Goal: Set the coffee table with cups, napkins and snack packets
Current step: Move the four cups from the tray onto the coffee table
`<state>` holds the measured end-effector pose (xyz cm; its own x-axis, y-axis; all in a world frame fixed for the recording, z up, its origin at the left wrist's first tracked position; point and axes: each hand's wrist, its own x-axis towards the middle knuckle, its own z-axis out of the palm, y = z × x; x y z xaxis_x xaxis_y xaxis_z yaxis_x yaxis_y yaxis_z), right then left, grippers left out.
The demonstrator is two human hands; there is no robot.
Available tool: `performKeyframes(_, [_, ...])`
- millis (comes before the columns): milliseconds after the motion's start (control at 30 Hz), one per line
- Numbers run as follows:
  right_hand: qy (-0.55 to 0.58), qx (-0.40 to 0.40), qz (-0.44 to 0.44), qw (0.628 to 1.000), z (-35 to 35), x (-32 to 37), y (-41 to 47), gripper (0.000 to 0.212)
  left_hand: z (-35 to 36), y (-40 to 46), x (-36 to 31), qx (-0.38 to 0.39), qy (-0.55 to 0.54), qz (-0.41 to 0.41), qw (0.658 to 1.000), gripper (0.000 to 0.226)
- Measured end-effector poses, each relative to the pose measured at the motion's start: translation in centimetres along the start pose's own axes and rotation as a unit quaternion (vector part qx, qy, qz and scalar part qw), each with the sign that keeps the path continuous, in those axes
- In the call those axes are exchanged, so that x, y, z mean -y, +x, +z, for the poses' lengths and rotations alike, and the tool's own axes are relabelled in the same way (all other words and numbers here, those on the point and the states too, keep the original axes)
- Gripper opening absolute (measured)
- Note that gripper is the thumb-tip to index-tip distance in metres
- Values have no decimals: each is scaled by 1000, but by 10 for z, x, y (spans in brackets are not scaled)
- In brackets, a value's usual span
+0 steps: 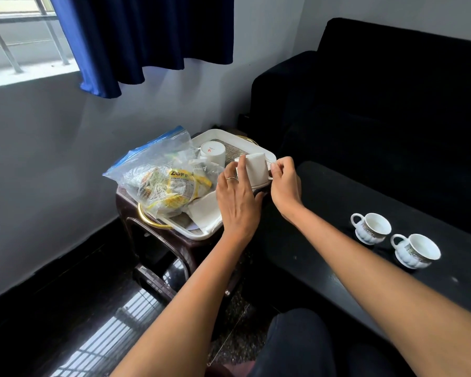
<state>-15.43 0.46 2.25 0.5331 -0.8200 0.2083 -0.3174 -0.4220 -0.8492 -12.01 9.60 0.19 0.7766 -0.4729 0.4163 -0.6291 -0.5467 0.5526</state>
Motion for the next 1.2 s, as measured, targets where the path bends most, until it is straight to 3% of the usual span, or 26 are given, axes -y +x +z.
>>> performKeyframes(133, [-22, -12, -26, 999, -8, -3, -2, 21, 0, 1, -1, -25, -5, 24, 999, 73])
performKeyframes(400, [-56, -32, -88, 994, -26, -2, -3, 19, -1, 2, -10, -22, -15, 55, 998, 71])
performKeyframes(500, [-58, -29, -103, 993, -33, -1, -3, 18, -4, 1, -18, -28, -35, 25, 999, 68])
performKeyframes(667, [6, -12, -74, 997, -47, 0, -2, 19, -9, -3, -31, 7, -179, -93, 979, 69])
performKeyframes(833, [102, -62, 0, 993, -63, -8, -2, 22, -8, -3, -38, 70, -318, -272, 906, 70])
performKeyframes(933, [137, -70, 50, 987, -70, -22, -13, 22, -6, -4, -43, 114, -428, -371, 816, 71])
performKeyframes(1033, [153, -65, 86, 982, -73, -37, -32, 26, -5, -7, -52, 162, -519, -421, 726, 68])
performKeyframes(1100, [177, -53, 102, 977, -72, -43, -47, 27, -4, -11, -60, 194, -529, -433, 703, 66])
performKeyframes(1200, [213, -38, 108, 970, -68, -48, -69, 27, -1, -19, -71, 216, -516, -446, 699, 66])
